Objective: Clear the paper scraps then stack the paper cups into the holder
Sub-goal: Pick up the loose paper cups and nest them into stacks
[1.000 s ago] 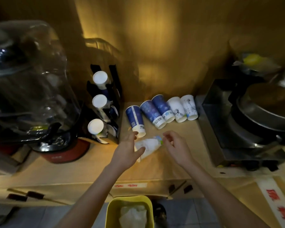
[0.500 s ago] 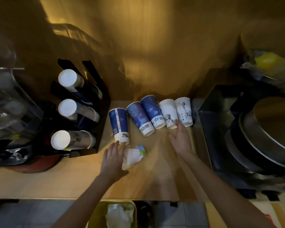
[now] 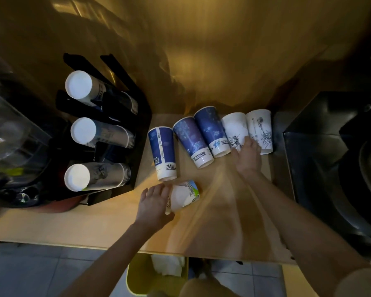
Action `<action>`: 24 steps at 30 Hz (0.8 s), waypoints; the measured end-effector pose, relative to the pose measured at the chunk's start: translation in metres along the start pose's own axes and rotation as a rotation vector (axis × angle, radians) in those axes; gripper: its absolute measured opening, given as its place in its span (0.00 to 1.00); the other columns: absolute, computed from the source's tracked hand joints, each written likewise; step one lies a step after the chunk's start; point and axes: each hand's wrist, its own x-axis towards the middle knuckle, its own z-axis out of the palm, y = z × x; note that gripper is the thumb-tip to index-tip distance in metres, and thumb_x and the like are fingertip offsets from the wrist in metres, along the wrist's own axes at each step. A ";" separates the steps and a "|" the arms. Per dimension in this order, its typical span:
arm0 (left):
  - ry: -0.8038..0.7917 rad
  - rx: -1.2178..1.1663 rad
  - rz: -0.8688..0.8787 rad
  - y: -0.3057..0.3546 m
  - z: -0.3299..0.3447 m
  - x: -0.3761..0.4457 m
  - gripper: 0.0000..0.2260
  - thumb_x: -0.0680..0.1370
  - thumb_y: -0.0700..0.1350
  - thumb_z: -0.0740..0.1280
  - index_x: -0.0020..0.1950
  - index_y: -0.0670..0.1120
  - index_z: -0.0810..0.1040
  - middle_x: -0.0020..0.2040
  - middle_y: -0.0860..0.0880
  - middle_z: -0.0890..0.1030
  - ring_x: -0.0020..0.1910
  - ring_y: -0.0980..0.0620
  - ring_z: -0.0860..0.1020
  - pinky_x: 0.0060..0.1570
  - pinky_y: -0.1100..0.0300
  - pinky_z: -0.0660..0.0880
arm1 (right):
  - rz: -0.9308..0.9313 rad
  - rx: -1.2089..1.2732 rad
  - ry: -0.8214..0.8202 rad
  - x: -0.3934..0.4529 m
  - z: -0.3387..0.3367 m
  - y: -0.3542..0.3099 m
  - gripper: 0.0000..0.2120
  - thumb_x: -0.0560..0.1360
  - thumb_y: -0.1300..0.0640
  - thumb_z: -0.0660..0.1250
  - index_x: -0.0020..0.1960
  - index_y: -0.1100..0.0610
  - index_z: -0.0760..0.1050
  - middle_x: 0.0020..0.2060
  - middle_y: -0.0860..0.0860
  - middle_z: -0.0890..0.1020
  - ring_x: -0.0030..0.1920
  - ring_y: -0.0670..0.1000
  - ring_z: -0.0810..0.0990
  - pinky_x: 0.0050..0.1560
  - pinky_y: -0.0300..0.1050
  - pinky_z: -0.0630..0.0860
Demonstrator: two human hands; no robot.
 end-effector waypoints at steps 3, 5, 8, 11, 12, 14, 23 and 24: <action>0.004 -0.002 0.003 -0.001 0.000 0.000 0.36 0.69 0.54 0.69 0.73 0.47 0.57 0.72 0.45 0.65 0.72 0.46 0.62 0.73 0.49 0.55 | 0.052 0.017 0.028 0.002 0.004 0.000 0.23 0.76 0.55 0.63 0.66 0.64 0.62 0.64 0.65 0.70 0.65 0.64 0.67 0.63 0.56 0.67; 0.019 -0.025 0.003 0.000 0.001 0.001 0.36 0.68 0.53 0.71 0.72 0.47 0.59 0.72 0.44 0.67 0.71 0.44 0.63 0.72 0.48 0.57 | 0.081 0.033 0.036 0.003 0.006 0.001 0.22 0.76 0.56 0.63 0.65 0.64 0.63 0.63 0.65 0.71 0.63 0.65 0.69 0.61 0.56 0.69; 0.017 -0.032 0.002 0.000 0.001 0.000 0.36 0.68 0.53 0.71 0.72 0.46 0.60 0.71 0.44 0.67 0.71 0.44 0.64 0.72 0.48 0.57 | 0.118 0.075 0.036 0.004 0.007 0.001 0.21 0.75 0.57 0.64 0.64 0.65 0.63 0.61 0.66 0.73 0.61 0.66 0.72 0.60 0.56 0.70; 0.002 -0.007 -0.003 -0.001 -0.002 0.001 0.36 0.69 0.54 0.70 0.72 0.47 0.58 0.72 0.45 0.66 0.72 0.45 0.63 0.72 0.50 0.56 | 0.140 0.117 0.038 0.002 0.004 0.001 0.22 0.74 0.57 0.65 0.63 0.66 0.63 0.60 0.67 0.74 0.60 0.66 0.73 0.59 0.56 0.72; -0.004 -0.008 -0.007 -0.001 -0.003 0.002 0.36 0.69 0.54 0.70 0.72 0.47 0.58 0.72 0.45 0.66 0.71 0.45 0.63 0.72 0.50 0.56 | 0.138 0.138 0.051 0.001 0.002 0.002 0.22 0.74 0.57 0.66 0.63 0.66 0.64 0.59 0.67 0.74 0.60 0.66 0.73 0.59 0.56 0.73; -0.044 -0.023 -0.027 -0.001 -0.008 0.005 0.36 0.68 0.54 0.71 0.72 0.48 0.58 0.71 0.46 0.67 0.70 0.45 0.64 0.70 0.51 0.59 | 0.115 0.223 0.097 -0.004 -0.003 0.002 0.23 0.74 0.55 0.66 0.64 0.65 0.65 0.59 0.66 0.75 0.59 0.65 0.74 0.58 0.55 0.74; -0.283 -1.164 -0.286 0.021 -0.041 0.013 0.41 0.54 0.65 0.70 0.63 0.50 0.72 0.56 0.47 0.79 0.51 0.49 0.79 0.44 0.57 0.76 | 0.397 1.482 -0.223 -0.052 -0.031 -0.009 0.12 0.75 0.55 0.66 0.56 0.59 0.75 0.49 0.54 0.84 0.45 0.49 0.82 0.44 0.40 0.79; -0.327 -1.327 -0.295 0.023 -0.044 0.012 0.38 0.54 0.65 0.71 0.61 0.51 0.73 0.55 0.46 0.80 0.50 0.48 0.81 0.43 0.56 0.77 | 0.435 1.570 -0.308 -0.056 -0.032 -0.009 0.10 0.76 0.54 0.63 0.53 0.57 0.76 0.44 0.53 0.85 0.42 0.49 0.83 0.44 0.41 0.78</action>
